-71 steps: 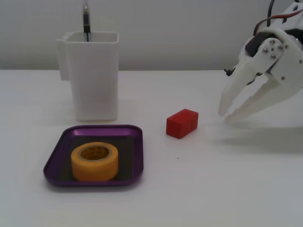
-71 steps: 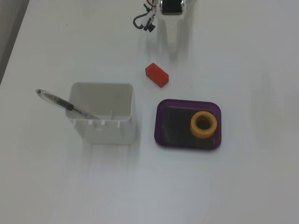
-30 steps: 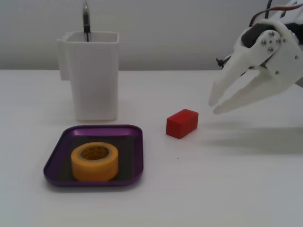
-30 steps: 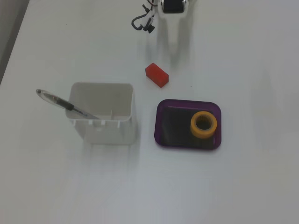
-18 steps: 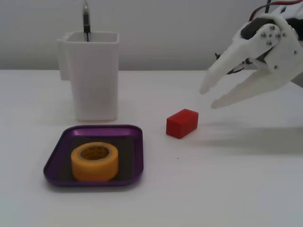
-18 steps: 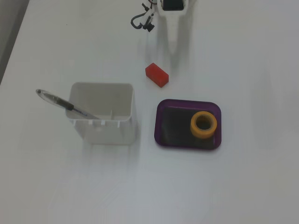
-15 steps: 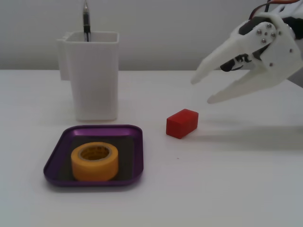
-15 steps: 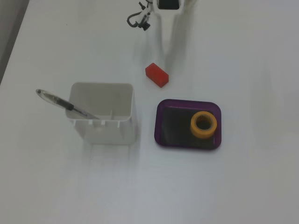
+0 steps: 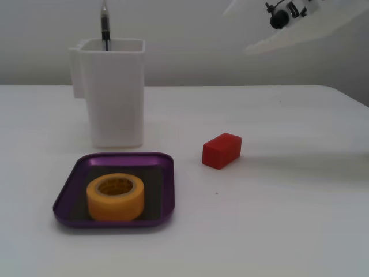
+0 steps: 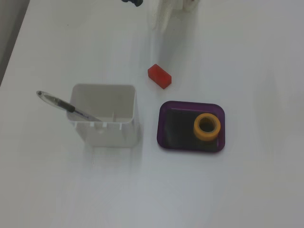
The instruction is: Pick up the red cube and place it in the box.
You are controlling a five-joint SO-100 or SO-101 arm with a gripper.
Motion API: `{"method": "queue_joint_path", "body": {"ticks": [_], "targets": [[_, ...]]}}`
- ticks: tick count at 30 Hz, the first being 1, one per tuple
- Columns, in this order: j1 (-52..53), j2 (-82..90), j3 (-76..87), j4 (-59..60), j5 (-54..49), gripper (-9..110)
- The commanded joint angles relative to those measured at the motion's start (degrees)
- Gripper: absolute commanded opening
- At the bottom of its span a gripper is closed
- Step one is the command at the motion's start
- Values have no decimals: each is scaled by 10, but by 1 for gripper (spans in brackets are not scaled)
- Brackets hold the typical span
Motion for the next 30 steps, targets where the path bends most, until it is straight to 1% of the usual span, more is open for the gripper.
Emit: {"method": "queue_joint_path", "body": {"ticks": [1,5,7,9,13,15,20,24,30], "targets": [[-31,-167,-132,62,63,18],[-67,-287,-232,120,164,27],[-76,-331,-274,138,203,27],[-85,-373,-294,136,221,27],[-79,-443,-306,131,224,27],[-78,-464,-299,109,224,27],[-26,-502,-290,82,224,27],[10,-523,-258,20,216,27],[10,-550,-230,-7,217,27]]}}
